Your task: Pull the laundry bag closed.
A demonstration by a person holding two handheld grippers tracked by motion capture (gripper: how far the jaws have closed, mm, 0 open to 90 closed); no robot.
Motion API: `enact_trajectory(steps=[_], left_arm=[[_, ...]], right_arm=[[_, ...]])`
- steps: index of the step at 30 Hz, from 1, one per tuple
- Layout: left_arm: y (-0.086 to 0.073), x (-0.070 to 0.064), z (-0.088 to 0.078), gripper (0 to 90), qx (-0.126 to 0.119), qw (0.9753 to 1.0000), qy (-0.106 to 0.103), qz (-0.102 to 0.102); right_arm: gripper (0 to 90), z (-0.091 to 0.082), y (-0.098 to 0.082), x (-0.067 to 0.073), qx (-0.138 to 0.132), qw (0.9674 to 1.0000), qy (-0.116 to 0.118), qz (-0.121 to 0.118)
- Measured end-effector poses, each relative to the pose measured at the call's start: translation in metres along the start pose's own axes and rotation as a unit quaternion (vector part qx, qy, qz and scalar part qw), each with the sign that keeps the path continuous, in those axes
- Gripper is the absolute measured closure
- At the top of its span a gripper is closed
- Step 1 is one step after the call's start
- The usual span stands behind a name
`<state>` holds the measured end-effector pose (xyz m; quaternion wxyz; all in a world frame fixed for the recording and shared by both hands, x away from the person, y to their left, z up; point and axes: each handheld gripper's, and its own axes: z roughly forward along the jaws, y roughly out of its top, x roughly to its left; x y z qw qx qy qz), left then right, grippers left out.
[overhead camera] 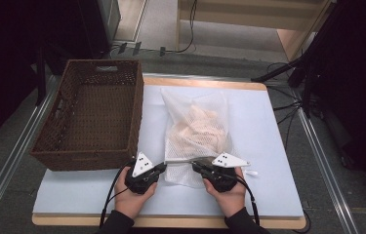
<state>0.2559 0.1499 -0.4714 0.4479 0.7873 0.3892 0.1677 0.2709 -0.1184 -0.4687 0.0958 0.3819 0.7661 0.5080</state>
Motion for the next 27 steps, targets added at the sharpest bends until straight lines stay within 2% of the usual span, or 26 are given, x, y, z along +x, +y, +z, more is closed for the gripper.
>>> enact_trajectory(steps=[20, 27], left_arm=[[0.0, 0.001, 0.0, 89.5, -0.001, 1.0, 0.0, -0.005], [0.0, 0.002, 0.0, 89.5, -0.003, 0.9999, 0.001, -0.01]], right_arm=[[87.0, -0.018, -0.007, -0.015, -0.002, 0.9998, -0.017, 0.008], [87.1, -0.026, -0.01, -0.025, -0.004, 0.9995, -0.029, 0.014]])
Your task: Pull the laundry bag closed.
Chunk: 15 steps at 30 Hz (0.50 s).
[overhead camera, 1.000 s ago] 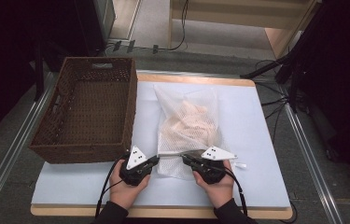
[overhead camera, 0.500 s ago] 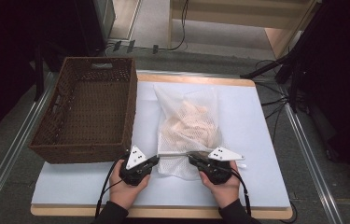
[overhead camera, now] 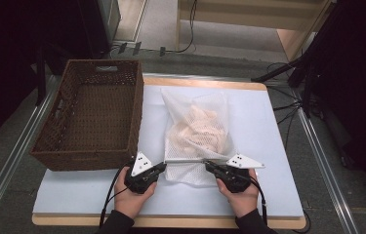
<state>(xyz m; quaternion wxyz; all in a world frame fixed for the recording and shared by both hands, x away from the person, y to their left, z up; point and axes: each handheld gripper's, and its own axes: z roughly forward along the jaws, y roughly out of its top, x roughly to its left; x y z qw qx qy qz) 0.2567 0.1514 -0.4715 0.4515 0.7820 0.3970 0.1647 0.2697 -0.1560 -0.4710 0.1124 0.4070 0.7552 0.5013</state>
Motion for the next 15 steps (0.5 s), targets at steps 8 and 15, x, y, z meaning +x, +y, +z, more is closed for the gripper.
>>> enact_trajectory(steps=[8, 15], left_arm=[[0.0, 0.001, 0.0, 89.5, 0.0, 1.0, 0.0, -0.002], [0.0, 0.0, 0.0, 89.5, -0.001, 1.0, 0.004, -0.002]], right_arm=[[87.0, -0.011, -0.003, -0.013, -0.002, 0.9998, -0.016, 0.014], [87.1, -0.016, -0.006, -0.019, -0.003, 0.9997, -0.019, 0.015]])
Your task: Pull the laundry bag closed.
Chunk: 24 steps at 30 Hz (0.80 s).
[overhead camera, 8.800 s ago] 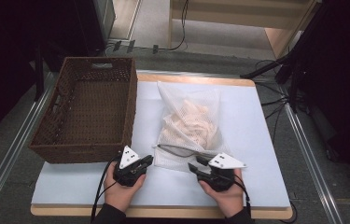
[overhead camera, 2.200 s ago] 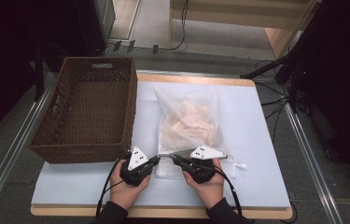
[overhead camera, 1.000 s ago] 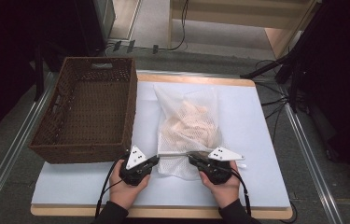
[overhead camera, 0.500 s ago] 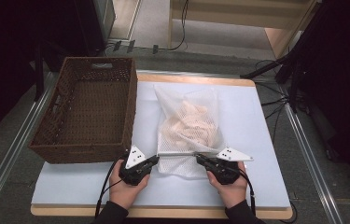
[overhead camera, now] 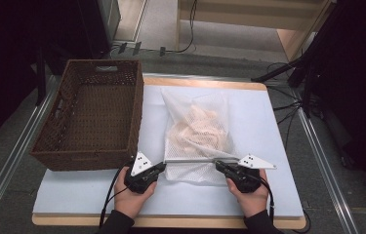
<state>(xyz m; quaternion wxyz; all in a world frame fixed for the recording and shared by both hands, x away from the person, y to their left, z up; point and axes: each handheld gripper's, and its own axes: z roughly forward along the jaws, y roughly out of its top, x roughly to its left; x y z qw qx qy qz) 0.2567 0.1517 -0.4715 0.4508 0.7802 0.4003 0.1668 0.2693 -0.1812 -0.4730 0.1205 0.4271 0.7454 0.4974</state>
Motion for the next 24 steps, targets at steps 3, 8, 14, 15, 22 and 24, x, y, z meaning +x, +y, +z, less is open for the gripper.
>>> enact_trajectory(steps=[3, 8, 14, 15, 22, 24], left_arm=[[0.0, 0.0, 0.0, 89.5, -0.001, 1.0, 0.003, -0.001], [0.0, 0.0, 0.0, 89.6, -0.002, 1.0, 0.003, -0.002], [0.0, 0.001, 0.0, 89.5, -0.001, 1.0, 0.005, -0.006], [0.0, 0.001, -0.001, 89.5, 0.001, 1.0, 0.006, -0.006], [0.0, 0.001, -0.001, 89.6, -0.001, 0.9999, 0.007, -0.008], [0.0, 0.001, -0.001, 89.5, -0.001, 0.9999, 0.008, -0.008]], right_arm=[[87.1, -0.002, 0.0, -0.002, -0.002, 1.0, -0.006, 0.004], [87.1, -0.008, -0.003, -0.011, -0.003, 0.9998, -0.013, 0.012], [87.1, -0.017, -0.006, -0.021, -0.007, 0.9994, -0.028, 0.017], [87.1, -0.017, -0.006, -0.021, -0.007, 0.9994, -0.028, 0.017], [87.1, -0.027, -0.009, -0.03, -0.004, 0.9988, -0.043, 0.024], [87.1, -0.031, -0.011, -0.034, -0.008, 0.9983, -0.049, 0.032]])
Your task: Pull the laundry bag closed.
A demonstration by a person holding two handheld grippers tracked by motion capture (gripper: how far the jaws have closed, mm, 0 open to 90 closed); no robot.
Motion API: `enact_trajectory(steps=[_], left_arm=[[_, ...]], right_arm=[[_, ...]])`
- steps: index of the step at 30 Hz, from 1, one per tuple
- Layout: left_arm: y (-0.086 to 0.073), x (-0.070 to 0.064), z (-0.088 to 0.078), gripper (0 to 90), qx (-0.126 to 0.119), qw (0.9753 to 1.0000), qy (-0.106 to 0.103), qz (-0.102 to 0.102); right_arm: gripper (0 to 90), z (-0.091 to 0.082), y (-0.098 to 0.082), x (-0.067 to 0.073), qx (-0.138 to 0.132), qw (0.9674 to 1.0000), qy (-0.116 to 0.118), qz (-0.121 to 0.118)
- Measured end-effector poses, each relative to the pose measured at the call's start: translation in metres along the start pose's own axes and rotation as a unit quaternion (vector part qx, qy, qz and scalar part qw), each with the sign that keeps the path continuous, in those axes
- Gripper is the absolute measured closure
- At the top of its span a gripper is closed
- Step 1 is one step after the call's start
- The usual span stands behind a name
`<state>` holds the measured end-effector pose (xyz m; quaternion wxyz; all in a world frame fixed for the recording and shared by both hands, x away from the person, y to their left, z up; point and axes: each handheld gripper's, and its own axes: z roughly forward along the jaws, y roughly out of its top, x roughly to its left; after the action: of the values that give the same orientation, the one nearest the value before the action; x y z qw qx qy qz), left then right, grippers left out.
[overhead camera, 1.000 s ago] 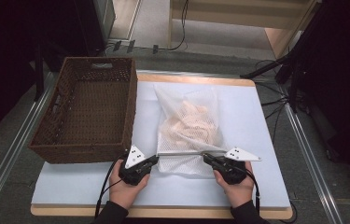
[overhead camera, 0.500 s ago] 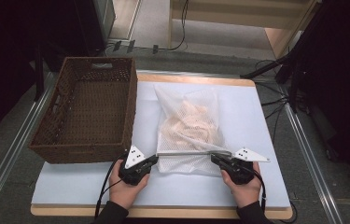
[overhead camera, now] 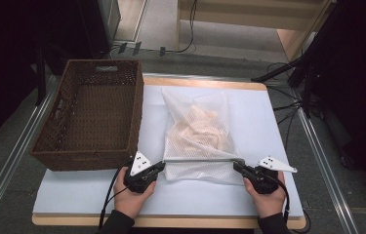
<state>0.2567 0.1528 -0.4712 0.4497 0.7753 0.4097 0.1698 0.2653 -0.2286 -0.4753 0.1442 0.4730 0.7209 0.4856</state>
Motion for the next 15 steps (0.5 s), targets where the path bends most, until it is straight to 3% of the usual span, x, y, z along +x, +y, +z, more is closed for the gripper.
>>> enact_trajectory(steps=[15], left_arm=[[0.0, 0.001, 0.0, 89.6, -0.002, 1.0, 0.001, -0.005]], right_arm=[[87.1, -0.013, -0.005, -0.022, -0.002, 0.9994, -0.029, 0.016]])
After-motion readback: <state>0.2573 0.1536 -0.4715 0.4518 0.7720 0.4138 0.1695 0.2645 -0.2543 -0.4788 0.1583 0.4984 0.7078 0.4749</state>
